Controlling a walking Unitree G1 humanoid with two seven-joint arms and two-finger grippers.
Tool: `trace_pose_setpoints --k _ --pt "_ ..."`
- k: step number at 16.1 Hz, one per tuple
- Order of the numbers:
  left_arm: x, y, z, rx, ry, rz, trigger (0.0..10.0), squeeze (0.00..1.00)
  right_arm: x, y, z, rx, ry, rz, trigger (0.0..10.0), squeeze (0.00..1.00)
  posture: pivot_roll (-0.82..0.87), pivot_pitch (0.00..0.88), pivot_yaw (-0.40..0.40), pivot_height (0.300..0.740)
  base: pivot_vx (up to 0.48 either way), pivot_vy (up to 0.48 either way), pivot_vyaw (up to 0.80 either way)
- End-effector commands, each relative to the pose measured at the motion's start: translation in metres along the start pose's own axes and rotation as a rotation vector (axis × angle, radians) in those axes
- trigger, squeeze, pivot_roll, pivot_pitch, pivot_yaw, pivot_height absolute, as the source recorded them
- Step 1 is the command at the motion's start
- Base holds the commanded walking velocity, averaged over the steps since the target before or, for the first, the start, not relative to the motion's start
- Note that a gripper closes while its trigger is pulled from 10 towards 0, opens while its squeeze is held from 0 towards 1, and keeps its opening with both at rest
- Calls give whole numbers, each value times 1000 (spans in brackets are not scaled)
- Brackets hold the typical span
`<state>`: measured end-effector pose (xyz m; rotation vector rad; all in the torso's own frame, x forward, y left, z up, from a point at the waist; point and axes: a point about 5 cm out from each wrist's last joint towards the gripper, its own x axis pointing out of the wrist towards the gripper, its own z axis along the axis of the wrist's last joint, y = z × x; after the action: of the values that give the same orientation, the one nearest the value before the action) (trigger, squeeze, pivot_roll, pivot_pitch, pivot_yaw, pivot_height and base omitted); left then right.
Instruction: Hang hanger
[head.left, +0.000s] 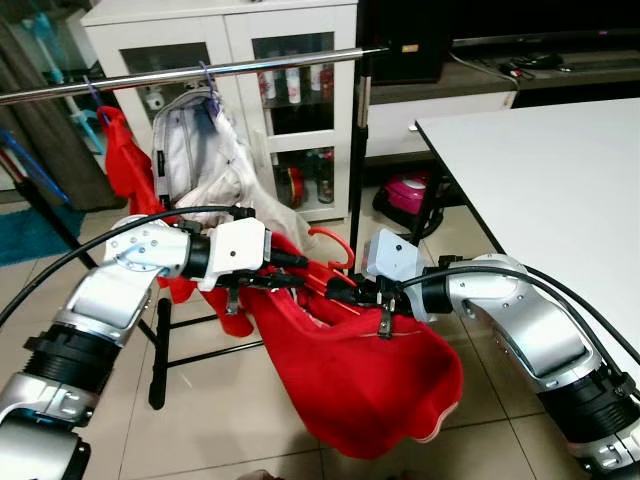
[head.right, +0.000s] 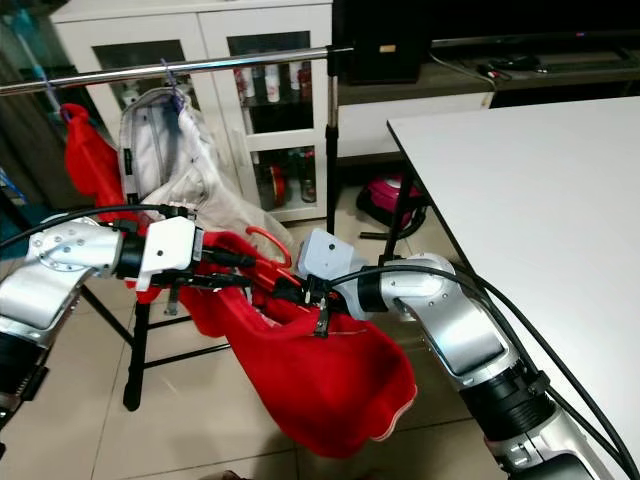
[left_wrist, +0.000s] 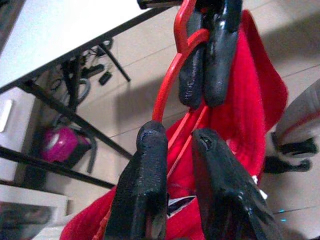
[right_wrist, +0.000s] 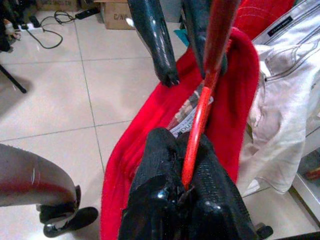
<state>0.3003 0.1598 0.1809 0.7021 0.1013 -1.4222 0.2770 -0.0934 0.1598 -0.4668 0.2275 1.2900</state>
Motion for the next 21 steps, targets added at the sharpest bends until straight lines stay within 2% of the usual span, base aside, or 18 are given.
trace_pose_setpoints --k 1,2,4,6,10,11,12,13,16,17,18,19,20,21 --pt "-5 -4 -1 -60 6 -55 10000 0 3 2 34 -115 -118 37 10000 0 -132 0 69 740 0 0 0" --pt "-11 -7 0 -91 -1 -90 10000 1000 3 2 34 -114 -116 36 10000 0 -132 0 69 740 0 0 0" --pt "-27 -3 3 -148 -7 -94 10000 1000 3 2 33 -114 -115 36 10000 0 -132 0 69 740 0 0 0" --pt "-35 7 5 -131 -14 -26 10000 1000 3 2 34 -116 -119 37 10000 0 -129 0 68 740 0 0 0" --pt "-31 9 9 -127 -72 -24 10000 973 4 2 35 -119 -119 36 10000 0 -140 0 75 740 0 0 0" --pt "-32 10 13 -164 -112 -31 10000 1000 3 1 35 -119 -117 34 10000 0 -140 0 75 740 0 0 0" --pt "-35 4 16 -224 -121 -111 10000 1000 1 0 33 -117 -111 29 10000 0 -146 0 77 740 0 0 0" --pt "-36 1 15 -237 -116 -137 10000 1000 1 0 33 -117 -110 28 10000 0 -146 0 77 740 0 0 0" --pt "-33 14 11 -151 -113 15 10000 1000 1 0 34 -118 -112 28 10000 0 -148 0 75 740 0 0 0" --pt "-31 22 6 -62 -46 107 10000 1000 1 0 34 -119 -113 31 10000 0 -144 0 72 740 0 0 0" --pt "-30 24 5 -37 -25 129 10000 1000 1 0 34 -120 -113 32 10000 0 -144 0 72 740 0 0 0" --pt "-28 24 3 -24 -10 134 10000 643 2 1 35 -121 -114 33 10000 0 -144 0 72 740 0 0 0" --pt "-22 21 0 -43 -31 127 10000 0 3 1 36 -122 -118 34 10000 0 -144 0 72 740 0 0 0" --pt "-20 20 -1 -50 -38 118 10000 0 3 1 36 -122 -119 34 10000 0 -144 0 72 740 0 0 0"
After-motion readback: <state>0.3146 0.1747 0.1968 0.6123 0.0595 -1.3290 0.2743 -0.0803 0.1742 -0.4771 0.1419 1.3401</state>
